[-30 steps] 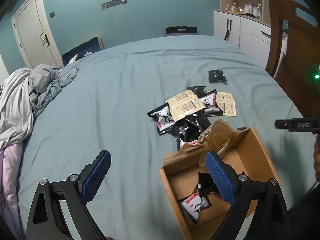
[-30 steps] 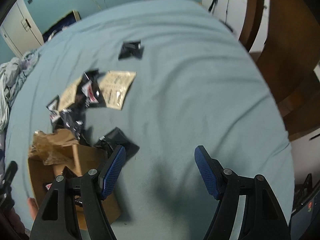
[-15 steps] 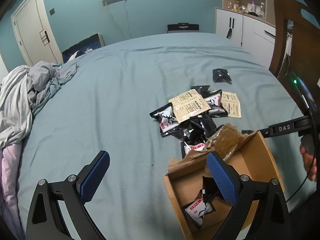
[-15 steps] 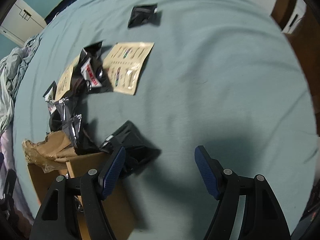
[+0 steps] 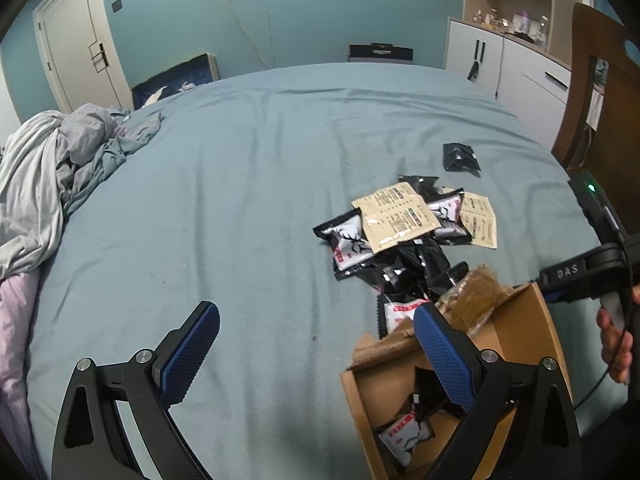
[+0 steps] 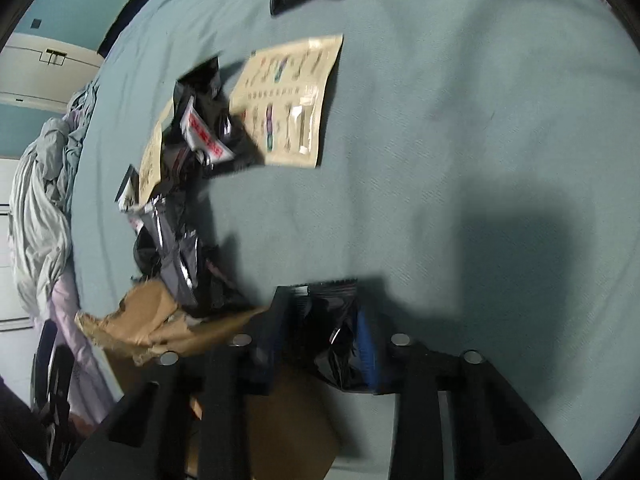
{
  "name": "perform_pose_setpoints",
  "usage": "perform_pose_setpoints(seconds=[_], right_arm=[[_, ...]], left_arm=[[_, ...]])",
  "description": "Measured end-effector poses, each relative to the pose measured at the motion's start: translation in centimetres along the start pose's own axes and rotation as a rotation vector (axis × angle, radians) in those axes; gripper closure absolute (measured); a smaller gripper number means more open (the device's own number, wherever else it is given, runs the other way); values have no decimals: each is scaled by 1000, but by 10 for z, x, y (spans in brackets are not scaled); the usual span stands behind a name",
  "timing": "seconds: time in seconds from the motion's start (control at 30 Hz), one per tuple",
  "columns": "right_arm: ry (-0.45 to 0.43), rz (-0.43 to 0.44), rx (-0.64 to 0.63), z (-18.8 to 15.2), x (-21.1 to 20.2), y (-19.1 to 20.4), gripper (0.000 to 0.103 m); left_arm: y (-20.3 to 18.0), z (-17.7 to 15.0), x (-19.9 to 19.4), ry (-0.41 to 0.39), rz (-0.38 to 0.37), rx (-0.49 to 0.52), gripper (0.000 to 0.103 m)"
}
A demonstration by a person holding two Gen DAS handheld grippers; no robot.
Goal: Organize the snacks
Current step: 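Grasp another white deer-print packet with the left tool while the right tool grasps a black packet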
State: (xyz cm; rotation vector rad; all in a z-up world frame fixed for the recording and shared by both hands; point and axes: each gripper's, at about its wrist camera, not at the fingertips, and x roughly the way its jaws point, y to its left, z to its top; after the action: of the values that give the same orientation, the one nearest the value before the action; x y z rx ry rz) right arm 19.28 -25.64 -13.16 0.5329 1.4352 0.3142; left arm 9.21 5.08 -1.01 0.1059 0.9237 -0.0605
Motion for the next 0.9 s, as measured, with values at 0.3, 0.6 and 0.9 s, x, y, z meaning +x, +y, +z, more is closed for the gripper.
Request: perform_pose_setpoints(seconds=[0.3, 0.6, 0.9], right_arm=[[-152, 5, 11, -8, -44, 2, 80], [-330, -15, -41, -52, -89, 22, 80], [-316, -15, -72, -59, -82, 28, 80]], left_arm=[[9, 8, 20, 11, 8, -8, 4], [19, 29, 65, 55, -23, -25, 4], [8, 58, 120, 154, -113, -17, 4]])
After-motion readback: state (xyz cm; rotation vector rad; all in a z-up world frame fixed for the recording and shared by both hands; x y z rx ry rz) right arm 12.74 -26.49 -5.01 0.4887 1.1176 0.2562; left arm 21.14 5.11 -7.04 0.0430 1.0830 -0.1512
